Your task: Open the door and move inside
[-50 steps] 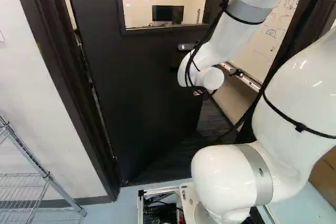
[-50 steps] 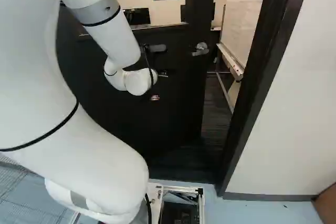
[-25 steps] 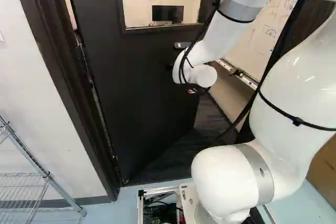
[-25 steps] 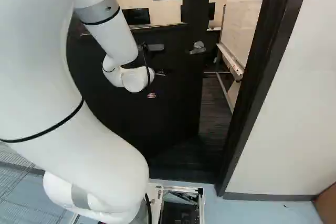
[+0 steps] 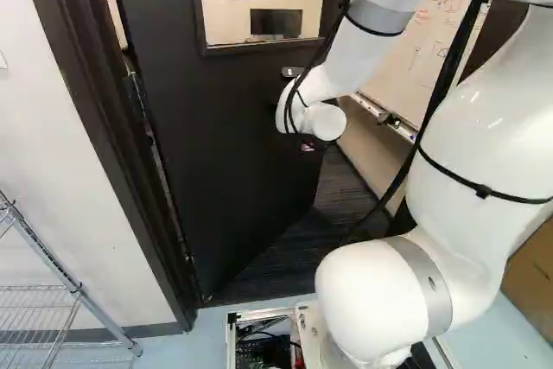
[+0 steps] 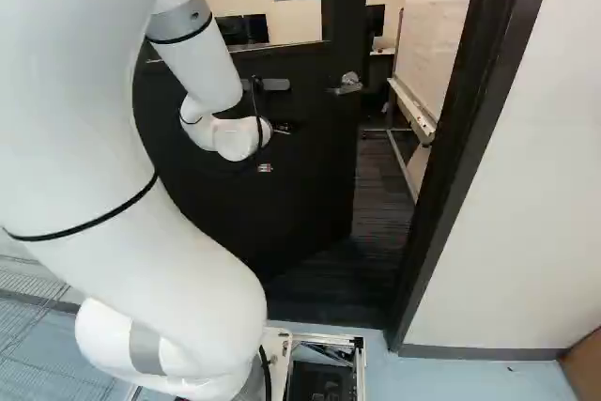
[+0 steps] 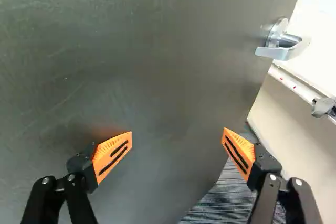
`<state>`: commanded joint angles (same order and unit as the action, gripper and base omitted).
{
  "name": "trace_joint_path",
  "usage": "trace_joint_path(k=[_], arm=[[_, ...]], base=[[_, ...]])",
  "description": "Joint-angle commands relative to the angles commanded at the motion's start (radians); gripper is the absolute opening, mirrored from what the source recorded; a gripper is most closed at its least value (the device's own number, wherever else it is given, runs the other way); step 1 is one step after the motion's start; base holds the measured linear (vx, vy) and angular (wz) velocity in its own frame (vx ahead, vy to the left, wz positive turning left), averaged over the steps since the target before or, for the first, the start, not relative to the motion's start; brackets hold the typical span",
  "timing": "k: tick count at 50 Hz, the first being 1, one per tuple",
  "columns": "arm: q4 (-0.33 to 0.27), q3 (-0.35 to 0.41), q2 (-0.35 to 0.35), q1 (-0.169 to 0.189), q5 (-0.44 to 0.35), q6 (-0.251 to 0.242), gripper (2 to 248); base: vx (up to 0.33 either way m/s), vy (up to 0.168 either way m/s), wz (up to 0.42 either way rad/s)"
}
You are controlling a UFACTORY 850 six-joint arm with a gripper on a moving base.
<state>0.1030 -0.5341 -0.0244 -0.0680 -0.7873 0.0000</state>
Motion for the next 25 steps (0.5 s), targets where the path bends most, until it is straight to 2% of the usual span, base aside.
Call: trace_joint_path(k=[25], arm=[[0.092,-0.048,-0.046,-0.053,0.000,0.000,247]], base=[[0.000,0.000,0.000]])
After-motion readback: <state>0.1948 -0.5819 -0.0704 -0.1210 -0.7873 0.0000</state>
